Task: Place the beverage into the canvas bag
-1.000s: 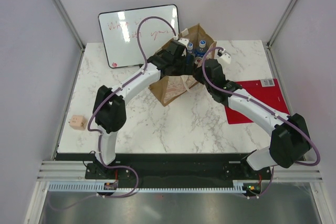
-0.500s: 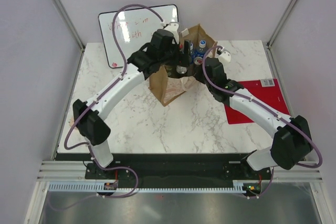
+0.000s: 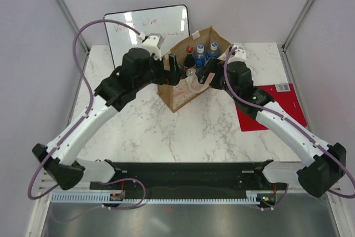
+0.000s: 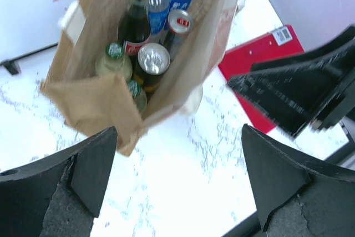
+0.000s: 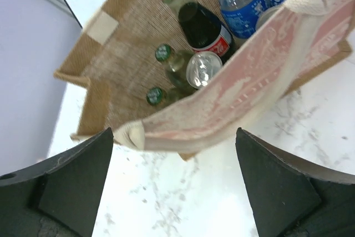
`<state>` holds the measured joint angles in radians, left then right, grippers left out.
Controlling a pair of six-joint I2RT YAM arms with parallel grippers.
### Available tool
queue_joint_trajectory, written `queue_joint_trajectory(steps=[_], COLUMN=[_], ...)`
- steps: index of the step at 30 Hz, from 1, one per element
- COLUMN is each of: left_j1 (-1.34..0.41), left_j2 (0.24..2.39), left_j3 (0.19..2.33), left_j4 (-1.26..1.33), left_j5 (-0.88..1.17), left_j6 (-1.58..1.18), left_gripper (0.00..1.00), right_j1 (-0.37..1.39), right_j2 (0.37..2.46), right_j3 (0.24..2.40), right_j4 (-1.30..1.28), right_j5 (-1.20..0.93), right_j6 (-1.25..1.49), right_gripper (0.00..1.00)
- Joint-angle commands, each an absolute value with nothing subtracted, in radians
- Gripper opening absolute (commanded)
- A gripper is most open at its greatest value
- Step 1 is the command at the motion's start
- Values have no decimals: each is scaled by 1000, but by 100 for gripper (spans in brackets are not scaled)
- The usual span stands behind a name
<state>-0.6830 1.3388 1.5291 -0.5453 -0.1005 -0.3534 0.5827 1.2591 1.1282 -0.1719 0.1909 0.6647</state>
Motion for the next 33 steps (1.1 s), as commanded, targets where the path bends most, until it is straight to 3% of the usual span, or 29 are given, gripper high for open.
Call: queue_joint_trajectory(steps=[1,13,33], left_j1=[-687,-687,-686], left_j2=[1134,747,606], left_j3=[1378,1023,1011], left_j4=[-522,-479,-499], left_j5=[-80,-34,-77], left_j6=[-354,-371,-376], left_gripper=[100,100,100], right_j1=[588,588,588], right_j2=[1177,924,848], right_j3=[1160,1104,1085], right_j4=[-342,-485,-485], right_j5=[205,135,172], right_j6=[514,451,445], right_gripper=[98,98,98])
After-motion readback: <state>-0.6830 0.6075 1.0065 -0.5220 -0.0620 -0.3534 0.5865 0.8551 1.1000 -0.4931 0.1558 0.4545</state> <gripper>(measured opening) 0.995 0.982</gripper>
